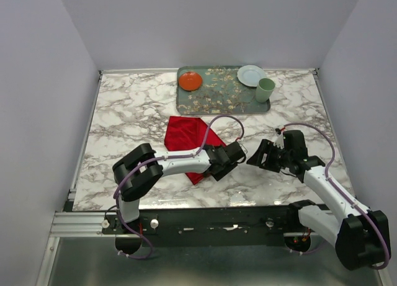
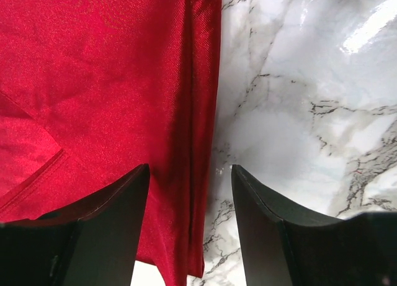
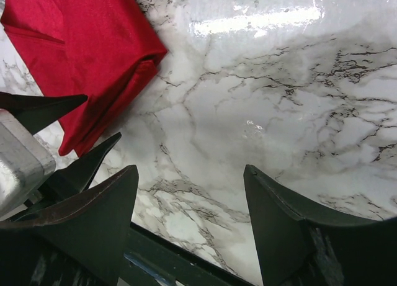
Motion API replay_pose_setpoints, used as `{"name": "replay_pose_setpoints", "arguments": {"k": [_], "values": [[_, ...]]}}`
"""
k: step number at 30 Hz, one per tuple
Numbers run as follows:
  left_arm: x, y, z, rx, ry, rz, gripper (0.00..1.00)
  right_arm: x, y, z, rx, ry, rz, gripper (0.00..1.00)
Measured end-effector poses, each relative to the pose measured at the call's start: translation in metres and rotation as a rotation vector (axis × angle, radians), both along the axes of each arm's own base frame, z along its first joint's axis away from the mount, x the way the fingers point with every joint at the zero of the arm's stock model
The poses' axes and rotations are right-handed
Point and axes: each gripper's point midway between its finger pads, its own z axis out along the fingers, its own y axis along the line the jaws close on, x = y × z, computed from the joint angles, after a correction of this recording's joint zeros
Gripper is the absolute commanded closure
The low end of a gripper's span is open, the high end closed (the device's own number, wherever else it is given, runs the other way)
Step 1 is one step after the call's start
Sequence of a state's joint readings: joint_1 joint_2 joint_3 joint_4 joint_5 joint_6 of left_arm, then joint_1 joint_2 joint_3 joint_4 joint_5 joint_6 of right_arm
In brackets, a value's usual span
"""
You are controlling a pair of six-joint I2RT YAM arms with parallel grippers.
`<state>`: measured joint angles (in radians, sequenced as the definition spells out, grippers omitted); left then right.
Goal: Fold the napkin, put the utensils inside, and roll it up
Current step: Roll the napkin with the utensil
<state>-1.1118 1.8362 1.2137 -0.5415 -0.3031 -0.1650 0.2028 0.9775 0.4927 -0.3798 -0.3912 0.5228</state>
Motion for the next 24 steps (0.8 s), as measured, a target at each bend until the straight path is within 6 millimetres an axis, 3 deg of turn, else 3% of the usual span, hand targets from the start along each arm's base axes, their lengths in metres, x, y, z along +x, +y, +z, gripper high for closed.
{"name": "replay_pose_setpoints", "arguments": {"k": [9, 19, 22, 24], "values": [[0.005, 0.003, -0.008, 0.01, -0.01, 0.006, 0.43, 0.001, 0.003, -0.001, 0.015, -0.003, 0.01, 0.22], [0.023, 0.002, -0.01, -0.032, -0.017, 0.027, 0.47, 0.002, 0.004, -0.006, 0.021, 0.012, 0.01, 0.22], [0.026, 0.0, -0.011, -0.045, -0.003, 0.026, 0.53, 0.001, 0.005, -0.009, 0.021, 0.022, 0.01, 0.22], [0.028, -0.002, -0.011, -0.058, 0.012, 0.025, 0.66, -0.001, 0.005, -0.011, 0.023, 0.03, 0.012, 0.22]]}}
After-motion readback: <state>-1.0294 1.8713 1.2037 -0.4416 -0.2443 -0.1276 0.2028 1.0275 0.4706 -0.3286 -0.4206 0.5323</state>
